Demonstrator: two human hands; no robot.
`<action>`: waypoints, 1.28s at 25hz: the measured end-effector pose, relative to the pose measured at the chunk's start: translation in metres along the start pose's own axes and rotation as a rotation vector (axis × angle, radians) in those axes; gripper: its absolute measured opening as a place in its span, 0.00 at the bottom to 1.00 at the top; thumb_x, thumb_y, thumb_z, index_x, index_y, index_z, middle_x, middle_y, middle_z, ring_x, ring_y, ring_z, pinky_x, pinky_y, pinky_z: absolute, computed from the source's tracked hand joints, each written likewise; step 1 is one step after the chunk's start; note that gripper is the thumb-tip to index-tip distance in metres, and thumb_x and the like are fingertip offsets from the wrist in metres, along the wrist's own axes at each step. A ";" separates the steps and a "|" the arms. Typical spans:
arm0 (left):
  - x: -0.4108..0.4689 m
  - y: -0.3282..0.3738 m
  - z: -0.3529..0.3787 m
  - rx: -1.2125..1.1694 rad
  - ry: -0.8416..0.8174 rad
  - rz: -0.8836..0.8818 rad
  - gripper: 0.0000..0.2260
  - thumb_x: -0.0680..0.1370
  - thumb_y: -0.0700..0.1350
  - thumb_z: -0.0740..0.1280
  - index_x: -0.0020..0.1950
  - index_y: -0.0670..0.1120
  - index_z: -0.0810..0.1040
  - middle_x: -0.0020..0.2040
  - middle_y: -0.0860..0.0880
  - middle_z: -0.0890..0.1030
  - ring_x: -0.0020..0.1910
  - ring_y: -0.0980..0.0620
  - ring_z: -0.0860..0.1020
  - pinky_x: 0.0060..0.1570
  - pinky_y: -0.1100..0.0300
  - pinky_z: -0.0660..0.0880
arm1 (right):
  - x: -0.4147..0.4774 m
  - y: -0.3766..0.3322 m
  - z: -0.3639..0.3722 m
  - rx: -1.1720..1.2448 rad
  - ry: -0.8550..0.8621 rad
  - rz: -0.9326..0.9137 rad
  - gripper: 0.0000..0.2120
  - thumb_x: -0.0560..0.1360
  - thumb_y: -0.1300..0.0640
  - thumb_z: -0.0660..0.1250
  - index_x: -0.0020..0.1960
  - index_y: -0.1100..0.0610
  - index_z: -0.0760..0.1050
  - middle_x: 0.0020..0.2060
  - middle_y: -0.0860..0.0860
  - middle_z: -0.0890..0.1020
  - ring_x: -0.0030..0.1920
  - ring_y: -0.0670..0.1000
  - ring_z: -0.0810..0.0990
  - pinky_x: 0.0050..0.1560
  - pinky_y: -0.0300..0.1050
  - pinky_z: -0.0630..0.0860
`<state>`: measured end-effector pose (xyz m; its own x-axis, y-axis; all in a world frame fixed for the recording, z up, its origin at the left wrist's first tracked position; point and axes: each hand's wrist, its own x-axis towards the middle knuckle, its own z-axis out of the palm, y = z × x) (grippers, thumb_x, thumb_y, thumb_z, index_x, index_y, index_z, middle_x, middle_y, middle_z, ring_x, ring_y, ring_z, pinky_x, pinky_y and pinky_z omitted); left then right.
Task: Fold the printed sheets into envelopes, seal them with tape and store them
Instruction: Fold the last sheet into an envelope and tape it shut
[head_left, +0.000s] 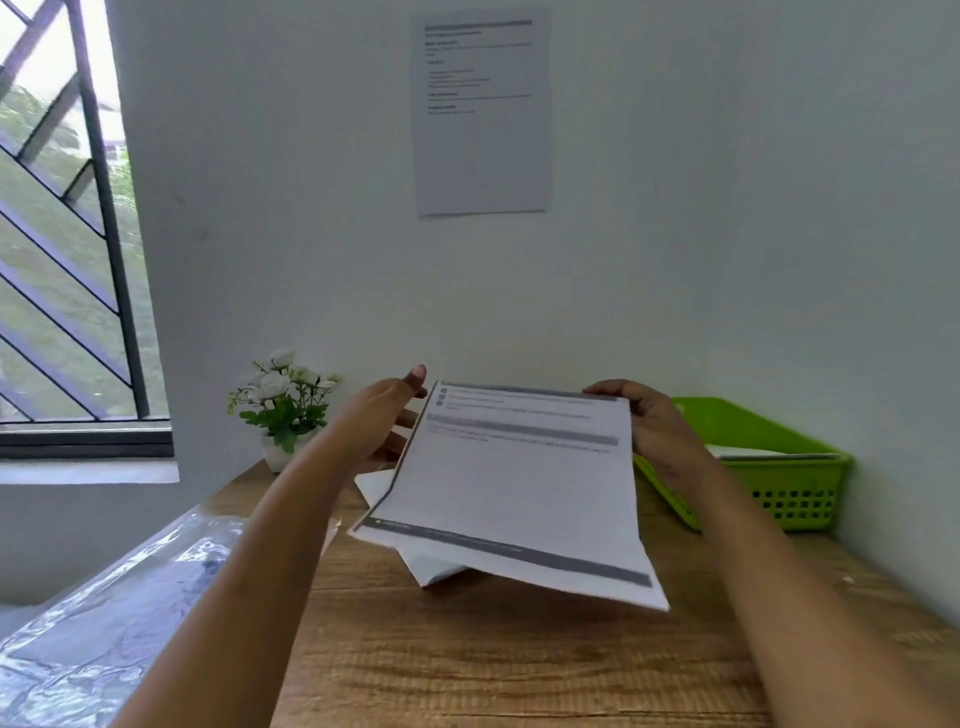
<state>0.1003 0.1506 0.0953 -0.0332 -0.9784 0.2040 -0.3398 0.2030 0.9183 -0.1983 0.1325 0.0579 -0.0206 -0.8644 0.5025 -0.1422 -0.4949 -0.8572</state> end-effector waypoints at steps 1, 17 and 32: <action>0.008 -0.004 0.000 -0.051 -0.030 -0.072 0.21 0.78 0.63 0.57 0.57 0.47 0.74 0.48 0.42 0.80 0.34 0.48 0.77 0.32 0.59 0.75 | 0.001 0.008 0.003 -0.059 -0.029 0.007 0.14 0.73 0.72 0.66 0.50 0.56 0.80 0.47 0.53 0.83 0.47 0.53 0.81 0.50 0.47 0.79; 0.042 -0.094 0.041 -0.357 0.080 0.072 0.15 0.71 0.23 0.65 0.39 0.43 0.75 0.41 0.45 0.78 0.40 0.50 0.77 0.33 0.66 0.78 | -0.001 0.040 0.029 0.271 0.136 0.478 0.12 0.80 0.52 0.61 0.60 0.55 0.73 0.51 0.53 0.81 0.47 0.50 0.80 0.47 0.47 0.76; 0.033 -0.092 0.043 -0.228 0.034 0.105 0.17 0.72 0.22 0.60 0.34 0.43 0.68 0.40 0.48 0.78 0.43 0.51 0.77 0.37 0.65 0.77 | -0.012 0.036 0.028 0.092 0.062 0.258 0.20 0.75 0.72 0.63 0.65 0.60 0.73 0.57 0.56 0.82 0.53 0.53 0.81 0.43 0.39 0.77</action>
<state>0.0897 0.0980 0.0031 -0.0239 -0.9504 0.3102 -0.1154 0.3108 0.9434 -0.1756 0.1228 0.0184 -0.1054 -0.9572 0.2696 -0.0344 -0.2674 -0.9630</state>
